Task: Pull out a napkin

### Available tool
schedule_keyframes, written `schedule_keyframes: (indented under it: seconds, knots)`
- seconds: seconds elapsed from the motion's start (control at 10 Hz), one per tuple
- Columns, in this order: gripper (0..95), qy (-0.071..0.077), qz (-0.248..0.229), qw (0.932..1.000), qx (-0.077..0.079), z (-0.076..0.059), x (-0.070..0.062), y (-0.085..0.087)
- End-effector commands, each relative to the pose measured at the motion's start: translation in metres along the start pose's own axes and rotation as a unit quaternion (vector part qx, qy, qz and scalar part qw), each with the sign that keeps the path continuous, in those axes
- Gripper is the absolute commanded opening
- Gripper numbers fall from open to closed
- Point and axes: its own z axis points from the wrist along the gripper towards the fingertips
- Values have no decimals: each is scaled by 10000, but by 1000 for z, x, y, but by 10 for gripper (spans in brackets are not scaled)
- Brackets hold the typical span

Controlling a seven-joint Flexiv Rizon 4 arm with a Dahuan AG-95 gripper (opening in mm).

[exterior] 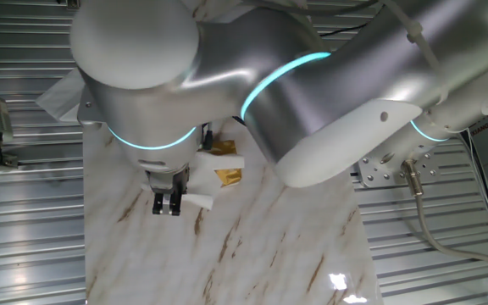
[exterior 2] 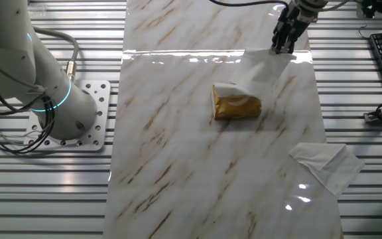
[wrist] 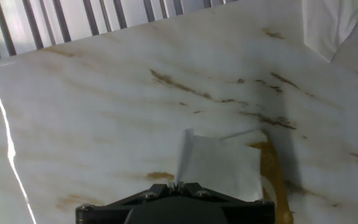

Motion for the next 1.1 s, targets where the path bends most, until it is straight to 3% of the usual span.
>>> schedule_keyframes:
  seconds: [0.1,1.1]
  knots:
    - [0,-80,-27,10000,44,7,-1,-1]
    - [0,-306,-238,9992,4,20,-2,-4]
